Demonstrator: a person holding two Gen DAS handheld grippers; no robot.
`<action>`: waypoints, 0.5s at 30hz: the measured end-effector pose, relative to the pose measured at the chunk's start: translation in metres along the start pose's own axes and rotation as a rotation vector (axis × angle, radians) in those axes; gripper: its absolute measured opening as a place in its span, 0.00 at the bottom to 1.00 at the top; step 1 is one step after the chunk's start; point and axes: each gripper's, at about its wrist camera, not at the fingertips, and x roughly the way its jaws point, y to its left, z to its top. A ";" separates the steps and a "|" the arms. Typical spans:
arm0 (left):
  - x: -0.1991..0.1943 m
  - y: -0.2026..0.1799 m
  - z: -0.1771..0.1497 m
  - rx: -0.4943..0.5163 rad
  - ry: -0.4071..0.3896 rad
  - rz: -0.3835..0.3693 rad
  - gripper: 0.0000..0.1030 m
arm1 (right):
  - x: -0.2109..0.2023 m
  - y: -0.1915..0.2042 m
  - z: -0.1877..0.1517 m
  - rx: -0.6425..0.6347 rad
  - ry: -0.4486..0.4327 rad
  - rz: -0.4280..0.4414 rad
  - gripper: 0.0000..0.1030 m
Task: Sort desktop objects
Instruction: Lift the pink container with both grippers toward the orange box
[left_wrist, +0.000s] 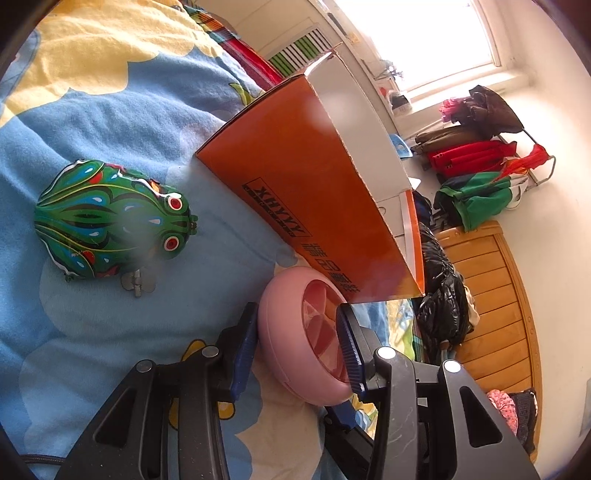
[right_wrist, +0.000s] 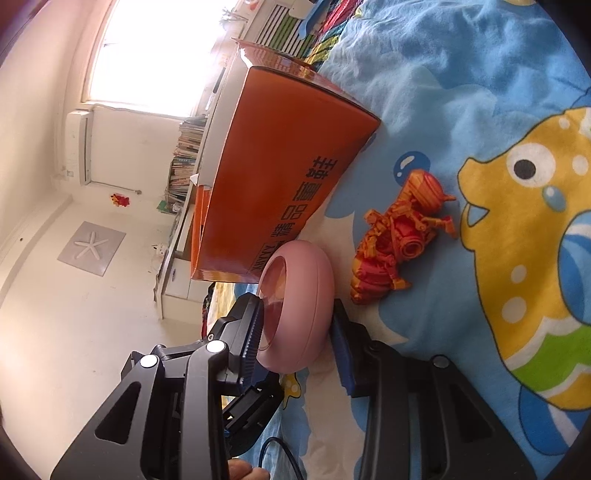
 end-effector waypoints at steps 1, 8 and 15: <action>-0.001 -0.002 0.001 0.008 -0.005 0.000 0.38 | 0.000 0.001 0.000 0.002 -0.002 0.000 0.33; -0.008 -0.010 0.011 0.043 -0.030 -0.018 0.40 | -0.001 0.018 0.003 -0.051 -0.003 0.011 0.33; -0.014 -0.029 0.023 0.116 -0.053 -0.039 0.40 | -0.005 0.029 0.008 -0.077 -0.007 0.029 0.33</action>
